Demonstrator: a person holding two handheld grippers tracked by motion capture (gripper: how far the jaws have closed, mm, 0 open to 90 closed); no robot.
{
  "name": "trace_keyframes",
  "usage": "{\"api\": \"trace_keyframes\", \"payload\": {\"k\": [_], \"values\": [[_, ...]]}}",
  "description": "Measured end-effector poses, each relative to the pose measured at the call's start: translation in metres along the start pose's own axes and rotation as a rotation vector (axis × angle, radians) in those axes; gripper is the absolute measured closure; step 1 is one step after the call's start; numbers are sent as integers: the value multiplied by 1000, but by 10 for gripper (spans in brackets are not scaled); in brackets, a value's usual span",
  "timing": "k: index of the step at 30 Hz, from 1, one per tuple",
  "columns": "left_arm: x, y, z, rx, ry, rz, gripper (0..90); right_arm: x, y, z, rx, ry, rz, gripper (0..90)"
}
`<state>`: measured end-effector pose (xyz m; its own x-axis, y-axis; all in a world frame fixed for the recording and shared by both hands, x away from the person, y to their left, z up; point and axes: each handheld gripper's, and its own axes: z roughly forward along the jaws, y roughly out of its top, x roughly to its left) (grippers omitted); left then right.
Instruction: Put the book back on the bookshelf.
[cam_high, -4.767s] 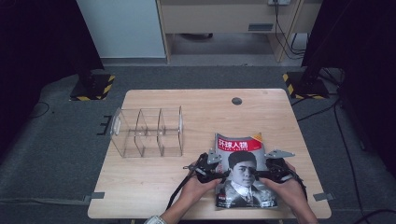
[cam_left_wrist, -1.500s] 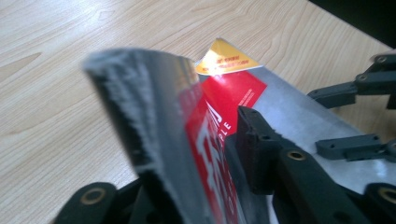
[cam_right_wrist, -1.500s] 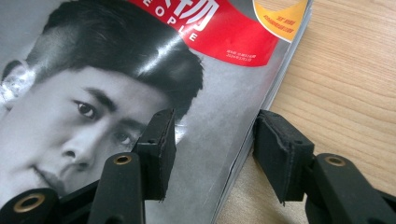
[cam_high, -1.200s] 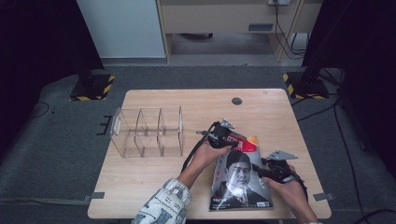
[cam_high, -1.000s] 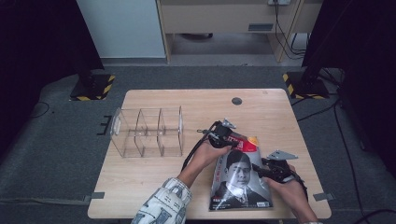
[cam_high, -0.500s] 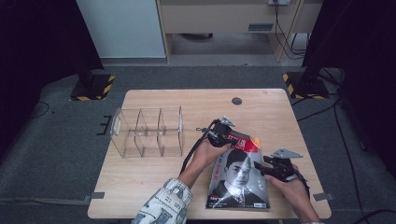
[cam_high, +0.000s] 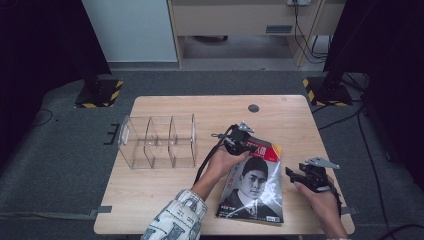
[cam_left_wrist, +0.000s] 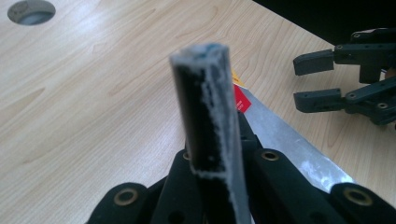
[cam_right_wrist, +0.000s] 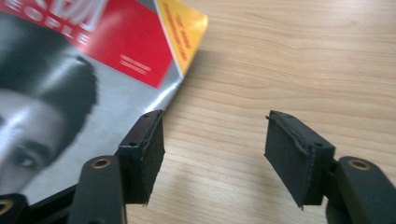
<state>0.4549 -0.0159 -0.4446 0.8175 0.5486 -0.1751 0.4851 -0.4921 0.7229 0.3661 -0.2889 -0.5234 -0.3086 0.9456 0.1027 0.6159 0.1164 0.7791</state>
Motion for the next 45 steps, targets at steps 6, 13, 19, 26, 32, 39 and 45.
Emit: {"api": "trace_keyframes", "payload": {"k": [6,13,19,26,32,39,45], "values": [[0,2,-5,-10,-7,0,865,-4,-4,3,37,-34,3,347],[0,8,-15,-27,-12,6,865,-4,-7,9,58,-49,-30,339],[-2,16,-24,-49,-15,11,865,-1,-9,11,60,-54,-76,297],[-7,25,-37,-74,-24,24,866,-1,-9,11,62,-57,-73,293],[-7,32,-53,-113,-29,22,866,-1,-9,11,61,-57,-74,293],[-6,38,-64,-129,-17,22,866,0,-9,12,58,-55,-77,295],[-9,44,-71,-141,-12,31,866,1,-8,12,58,-53,-86,298]]}}
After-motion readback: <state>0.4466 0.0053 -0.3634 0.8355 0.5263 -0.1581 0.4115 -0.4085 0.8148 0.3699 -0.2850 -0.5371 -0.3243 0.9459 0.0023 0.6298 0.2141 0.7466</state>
